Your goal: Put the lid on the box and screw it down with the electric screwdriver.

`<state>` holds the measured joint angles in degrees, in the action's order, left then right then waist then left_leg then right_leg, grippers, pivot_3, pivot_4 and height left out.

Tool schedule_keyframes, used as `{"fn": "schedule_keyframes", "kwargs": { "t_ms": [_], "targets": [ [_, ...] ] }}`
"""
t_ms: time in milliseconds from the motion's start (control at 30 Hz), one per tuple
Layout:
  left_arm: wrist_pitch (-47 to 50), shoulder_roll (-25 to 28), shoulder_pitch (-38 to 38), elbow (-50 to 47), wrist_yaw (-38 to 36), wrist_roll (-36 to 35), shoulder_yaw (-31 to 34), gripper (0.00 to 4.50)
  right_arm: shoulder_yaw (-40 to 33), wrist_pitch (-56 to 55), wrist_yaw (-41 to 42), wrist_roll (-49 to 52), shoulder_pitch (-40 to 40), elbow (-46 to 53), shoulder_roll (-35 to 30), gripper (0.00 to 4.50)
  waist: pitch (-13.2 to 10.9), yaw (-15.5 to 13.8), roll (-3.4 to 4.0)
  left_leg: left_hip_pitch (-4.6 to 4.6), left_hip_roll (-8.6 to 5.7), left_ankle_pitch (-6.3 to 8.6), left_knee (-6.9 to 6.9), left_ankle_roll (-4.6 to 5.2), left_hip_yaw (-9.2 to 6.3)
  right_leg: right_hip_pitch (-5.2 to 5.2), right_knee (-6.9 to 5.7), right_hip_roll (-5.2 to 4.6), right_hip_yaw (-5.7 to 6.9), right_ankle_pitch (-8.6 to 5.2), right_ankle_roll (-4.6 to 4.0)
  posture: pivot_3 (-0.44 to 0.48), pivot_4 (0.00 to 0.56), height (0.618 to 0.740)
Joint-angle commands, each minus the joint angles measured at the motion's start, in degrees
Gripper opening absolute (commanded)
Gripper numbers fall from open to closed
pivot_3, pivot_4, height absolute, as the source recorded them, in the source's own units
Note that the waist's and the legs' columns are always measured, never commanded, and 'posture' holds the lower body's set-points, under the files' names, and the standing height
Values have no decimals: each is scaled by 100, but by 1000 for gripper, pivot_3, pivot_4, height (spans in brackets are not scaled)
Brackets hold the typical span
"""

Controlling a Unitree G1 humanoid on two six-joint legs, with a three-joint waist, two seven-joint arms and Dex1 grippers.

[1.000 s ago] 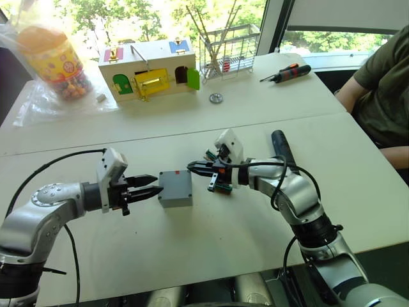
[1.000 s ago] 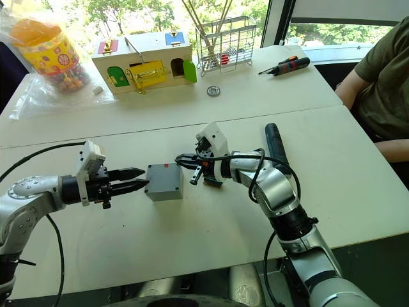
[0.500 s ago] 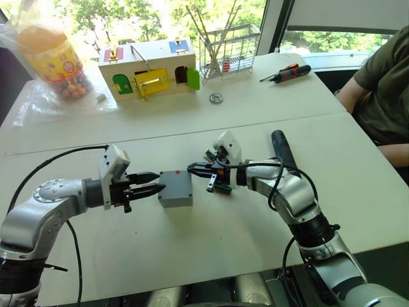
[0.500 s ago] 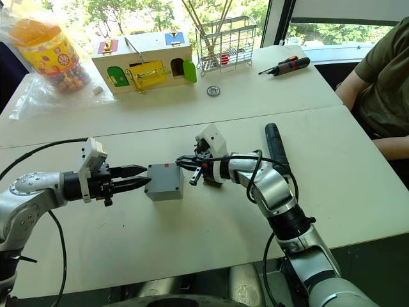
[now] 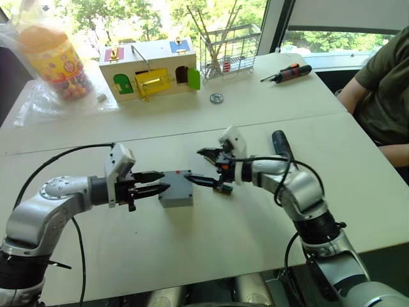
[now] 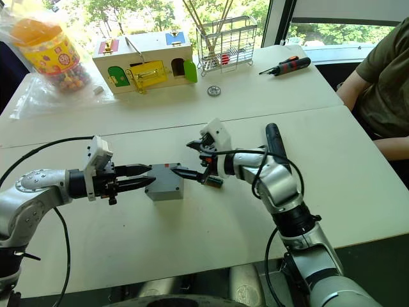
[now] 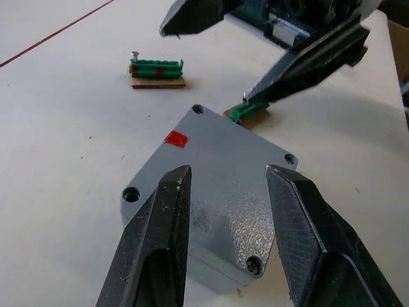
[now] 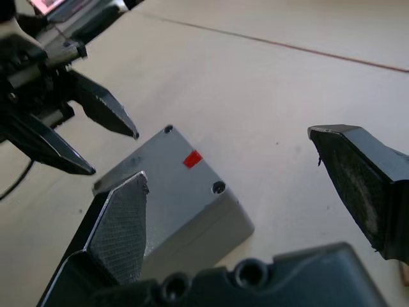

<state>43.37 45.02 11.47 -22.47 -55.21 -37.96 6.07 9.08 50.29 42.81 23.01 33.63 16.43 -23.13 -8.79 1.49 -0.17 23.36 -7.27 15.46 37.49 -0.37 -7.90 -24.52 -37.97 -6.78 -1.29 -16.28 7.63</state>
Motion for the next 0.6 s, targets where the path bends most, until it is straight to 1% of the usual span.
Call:
{"fn": "schedule_keyframes", "kwargs": {
  "t_ms": [33,133,200,267,367,433,533,600],
  "targets": [
    [-96,-11,390,-225,-125,-75,-192,1857,-968,981,80,675,341,594,-706,4481,0,-85,0,0,0,0,1,0,1,1,3,0,0,0,0,0,150,740],
    [-186,-83,802,-218,-236,17,-512,1857,-1471,1855,121,948,737,430,-1572,4481,0,-99,0,1,-1,0,5,0,1,7,6,-1,1,0,0,0,150,740],
    [-340,-112,1078,-174,-330,220,-798,1857,-1490,2588,-83,778,1163,-130,-2175,4481,-1,-85,1,0,0,1,6,1,2,8,6,-1,0,0,0,0,150,740],
    [-524,-161,1289,-133,-415,410,-1062,1857,-1108,3155,118,766,1360,-579,-2938,4481,0,-90,0,1,1,0,3,1,7,6,7,-2,-2,0,-1,0,150,740],
    [-697,-302,1478,-94,-493,541,-1322,1857,-463,3646,609,951,1457,-1070,-3766,4481,0,-87,0,2,3,1,-8,3,8,7,23,-4,-2,0,-1,0,150,740],
    [-819,-454,1572,-58,-538,585,-1444,1857,179,3960,780,899,1636,-1666,-4021,4481,-1,-48,-1,2,5,2,-12,4,15,7,32,-4,-3,0,0,0,150,740],
    [-896,-579,1606,-79,-509,655,-1559,1857,688,3864,1048,839,1795,-2164,-4109,4481,-1,-31,0,1,8,3,-7,6,30,7,31,-3,-13,1,0,0,150,740],
    [-939,-627,1554,-150,-463,694,-1612,1857,878,3922,993,732,2013,-2734,-3845,4481,-1,-33,0,1,8,3,-8,6,30,5,30,-3,-13,0,0,0,150,740]
  ]
}}
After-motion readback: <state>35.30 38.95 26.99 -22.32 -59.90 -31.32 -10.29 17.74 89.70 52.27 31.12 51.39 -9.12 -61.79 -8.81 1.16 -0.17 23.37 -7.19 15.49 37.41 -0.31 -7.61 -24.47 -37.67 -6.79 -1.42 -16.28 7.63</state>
